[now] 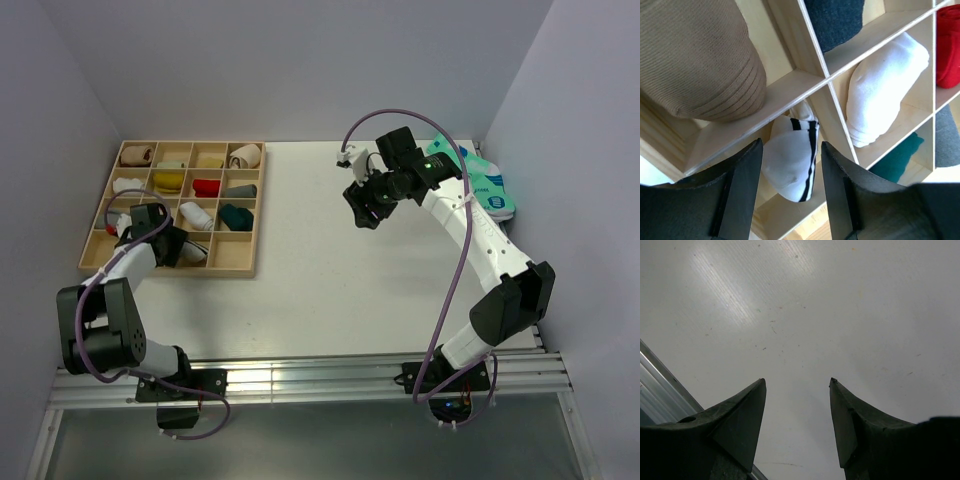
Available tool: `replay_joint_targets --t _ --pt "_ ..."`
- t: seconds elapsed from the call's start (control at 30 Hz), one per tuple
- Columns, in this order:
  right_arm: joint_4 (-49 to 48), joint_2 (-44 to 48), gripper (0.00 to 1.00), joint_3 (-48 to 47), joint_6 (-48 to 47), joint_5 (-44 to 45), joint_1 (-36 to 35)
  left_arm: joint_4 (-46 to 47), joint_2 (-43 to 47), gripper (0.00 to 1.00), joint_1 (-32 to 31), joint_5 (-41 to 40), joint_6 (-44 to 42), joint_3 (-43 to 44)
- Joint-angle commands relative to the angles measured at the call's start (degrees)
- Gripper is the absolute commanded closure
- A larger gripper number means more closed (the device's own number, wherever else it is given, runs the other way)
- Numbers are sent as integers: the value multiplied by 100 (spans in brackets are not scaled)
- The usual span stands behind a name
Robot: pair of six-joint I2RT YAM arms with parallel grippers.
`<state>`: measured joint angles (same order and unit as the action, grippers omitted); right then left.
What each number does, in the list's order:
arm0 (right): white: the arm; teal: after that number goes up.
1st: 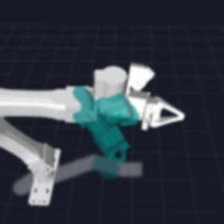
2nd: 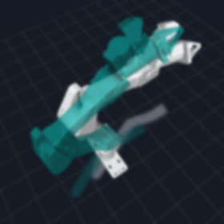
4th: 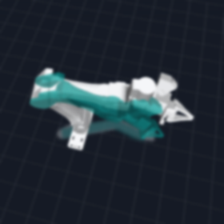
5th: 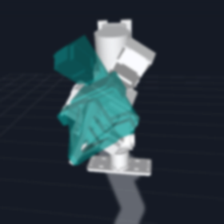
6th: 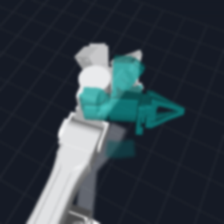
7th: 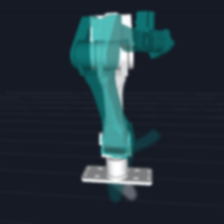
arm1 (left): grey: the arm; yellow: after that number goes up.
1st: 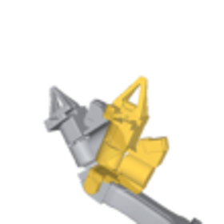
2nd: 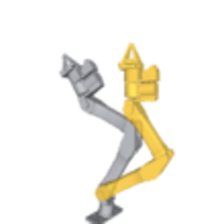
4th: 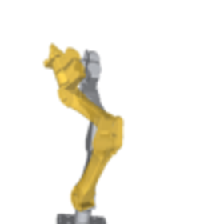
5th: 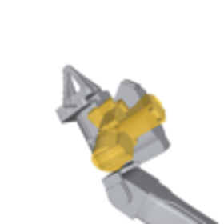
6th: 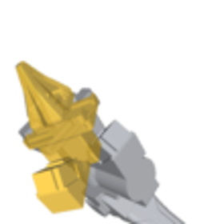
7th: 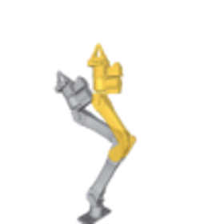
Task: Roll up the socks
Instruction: Place the sock in the storage box, then reset both arms
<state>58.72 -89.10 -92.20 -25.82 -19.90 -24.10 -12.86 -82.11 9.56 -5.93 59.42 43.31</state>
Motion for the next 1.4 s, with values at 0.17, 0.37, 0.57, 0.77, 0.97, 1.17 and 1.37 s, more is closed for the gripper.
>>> replay_joint_targets --t 0.17,0.37,0.57,0.77,0.97,1.17,1.37 --pt "-71 200 39 88 16 -93 54 -260 493 44 19 66 -123 151" --pt "-238 332 38 211 139 -23 72 -857 977 44 -112 145 -299 564" --pt "-387 358 30 150 411 -40 168 -1402 1162 45 -1146 -48 -528 1574" --pt "-546 437 0 -34 806 -453 625 -1351 767 45 -2833 -145 -800 2752" --pt "-616 595 0 -114 1114 -1051 1433 -1236 -111 44 -4521 -286 -1248 3921" --pt "-1064 1341 0 536 1203 -831 1671 -1104 -771 44 -5350 -232 -1283 4641" --pt "-1240 1720 0 976 1167 -726 1759 -1131 -1062 44 -5693 -110 -1266 4845"
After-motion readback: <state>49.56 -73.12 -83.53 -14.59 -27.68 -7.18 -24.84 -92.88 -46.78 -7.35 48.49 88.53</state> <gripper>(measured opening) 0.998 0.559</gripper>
